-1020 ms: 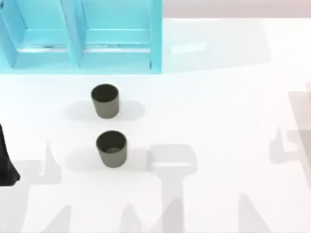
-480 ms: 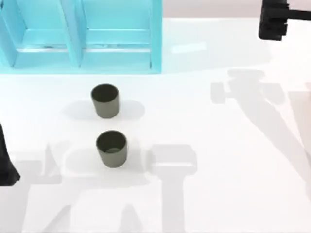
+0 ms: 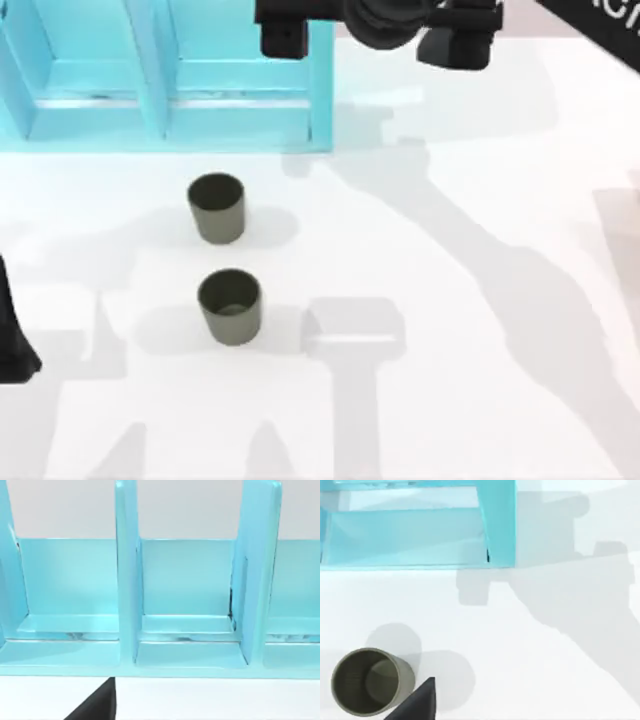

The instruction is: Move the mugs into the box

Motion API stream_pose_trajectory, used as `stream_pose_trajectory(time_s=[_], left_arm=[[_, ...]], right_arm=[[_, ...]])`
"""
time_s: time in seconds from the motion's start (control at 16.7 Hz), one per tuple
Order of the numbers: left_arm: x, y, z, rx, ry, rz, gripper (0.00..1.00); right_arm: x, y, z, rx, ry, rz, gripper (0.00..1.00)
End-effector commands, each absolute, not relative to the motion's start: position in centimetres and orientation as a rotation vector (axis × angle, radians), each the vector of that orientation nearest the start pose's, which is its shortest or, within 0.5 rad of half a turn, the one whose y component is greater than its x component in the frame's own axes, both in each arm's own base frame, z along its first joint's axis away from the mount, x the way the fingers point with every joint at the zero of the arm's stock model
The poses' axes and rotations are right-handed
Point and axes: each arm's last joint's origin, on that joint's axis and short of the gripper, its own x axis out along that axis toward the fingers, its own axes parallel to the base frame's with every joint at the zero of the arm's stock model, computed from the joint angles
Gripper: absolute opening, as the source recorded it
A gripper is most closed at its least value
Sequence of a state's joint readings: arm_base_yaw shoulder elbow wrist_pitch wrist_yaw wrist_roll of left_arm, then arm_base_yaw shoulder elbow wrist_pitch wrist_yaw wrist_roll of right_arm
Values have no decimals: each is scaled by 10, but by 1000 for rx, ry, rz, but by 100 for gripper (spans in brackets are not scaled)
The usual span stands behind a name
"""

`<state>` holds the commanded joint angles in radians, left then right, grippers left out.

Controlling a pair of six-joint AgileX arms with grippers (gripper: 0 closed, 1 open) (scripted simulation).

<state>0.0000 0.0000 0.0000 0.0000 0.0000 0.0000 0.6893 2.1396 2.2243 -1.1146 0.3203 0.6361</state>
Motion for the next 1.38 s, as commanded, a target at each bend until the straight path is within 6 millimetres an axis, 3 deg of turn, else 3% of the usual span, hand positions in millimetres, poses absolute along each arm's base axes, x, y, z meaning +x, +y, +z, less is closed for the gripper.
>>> stream_pose_trajectory(time_s=[0.3, 0.54, 0.66, 1.08, 1.2, 1.38], left_arm=[[106, -1, 160, 0, 0, 0, 100], [106, -1, 160, 0, 0, 0, 100], [106, -1, 160, 0, 0, 0, 100], [106, -1, 160, 0, 0, 0, 100], [106, -1, 160, 0, 0, 0, 100], [106, -1, 160, 0, 0, 0, 100]], right_arm=[[354, 370, 260, 40, 1032, 21, 100], [342, 403, 221, 15, 1062, 0, 100], [339, 409, 212, 8, 1068, -6, 100], [342, 409, 208, 7, 1072, -11, 100], [348, 411, 195, 6, 1071, -9, 100], [367, 412, 161, 6, 1071, -9, 100]])
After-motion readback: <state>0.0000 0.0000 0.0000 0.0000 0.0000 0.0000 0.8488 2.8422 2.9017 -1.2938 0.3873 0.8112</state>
